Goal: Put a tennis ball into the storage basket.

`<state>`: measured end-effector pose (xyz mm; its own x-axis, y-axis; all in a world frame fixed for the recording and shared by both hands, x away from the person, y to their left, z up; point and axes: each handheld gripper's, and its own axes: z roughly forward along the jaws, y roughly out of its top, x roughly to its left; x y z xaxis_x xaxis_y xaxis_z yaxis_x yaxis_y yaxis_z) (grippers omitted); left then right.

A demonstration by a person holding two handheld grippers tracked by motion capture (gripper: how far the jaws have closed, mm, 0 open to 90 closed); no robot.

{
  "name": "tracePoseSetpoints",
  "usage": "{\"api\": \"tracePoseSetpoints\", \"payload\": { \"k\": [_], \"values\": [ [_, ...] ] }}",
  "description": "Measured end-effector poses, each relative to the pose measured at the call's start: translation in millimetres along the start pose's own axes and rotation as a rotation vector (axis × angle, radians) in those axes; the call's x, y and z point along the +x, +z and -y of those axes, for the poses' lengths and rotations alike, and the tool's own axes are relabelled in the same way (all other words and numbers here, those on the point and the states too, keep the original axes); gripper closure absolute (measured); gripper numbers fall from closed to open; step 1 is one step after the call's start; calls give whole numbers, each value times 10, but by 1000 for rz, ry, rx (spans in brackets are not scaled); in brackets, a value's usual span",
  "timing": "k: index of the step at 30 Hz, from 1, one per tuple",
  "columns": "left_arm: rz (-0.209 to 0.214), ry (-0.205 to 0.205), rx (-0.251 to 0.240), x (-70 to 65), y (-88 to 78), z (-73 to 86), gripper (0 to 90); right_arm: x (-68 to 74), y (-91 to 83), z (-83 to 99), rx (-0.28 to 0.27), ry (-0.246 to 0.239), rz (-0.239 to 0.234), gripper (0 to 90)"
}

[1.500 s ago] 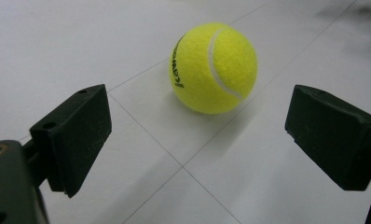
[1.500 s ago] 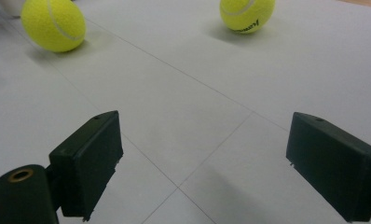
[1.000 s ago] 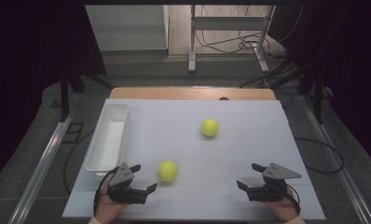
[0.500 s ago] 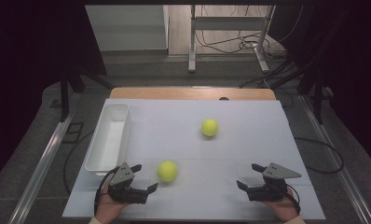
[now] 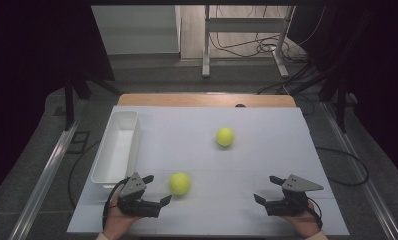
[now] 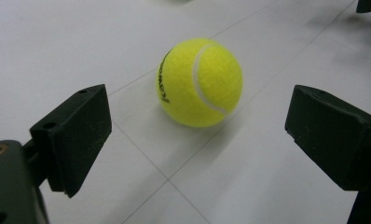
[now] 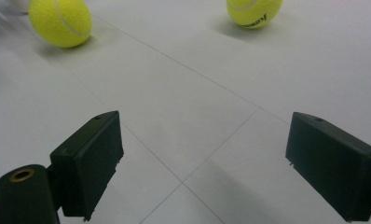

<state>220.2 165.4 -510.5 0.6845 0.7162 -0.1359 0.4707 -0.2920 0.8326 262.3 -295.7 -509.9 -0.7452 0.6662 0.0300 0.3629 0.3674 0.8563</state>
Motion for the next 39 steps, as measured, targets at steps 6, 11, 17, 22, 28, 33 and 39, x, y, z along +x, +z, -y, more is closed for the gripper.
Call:
{"api": "tracePoseSetpoints", "payload": {
  "k": [6,11,17,22,28,33,39],
  "values": [
    [-3,14,8,-41,7,-82,80,7,-1,1,3,-1,-1,114],
    [3,-1,12,-36,16,-123,80,2,4,4,4,2,-3,114],
    [7,-5,8,-39,11,-172,80,2,4,4,4,2,-2,114],
    [17,0,11,-54,22,-237,80,2,6,4,8,1,-3,115],
    [15,1,32,-67,47,-279,80,-1,6,5,13,2,3,114],
    [16,-4,40,-65,70,-324,80,0,13,7,11,4,0,115],
    [18,-4,59,-73,129,-378,80,-1,15,9,14,4,0,115]
  ]
}}
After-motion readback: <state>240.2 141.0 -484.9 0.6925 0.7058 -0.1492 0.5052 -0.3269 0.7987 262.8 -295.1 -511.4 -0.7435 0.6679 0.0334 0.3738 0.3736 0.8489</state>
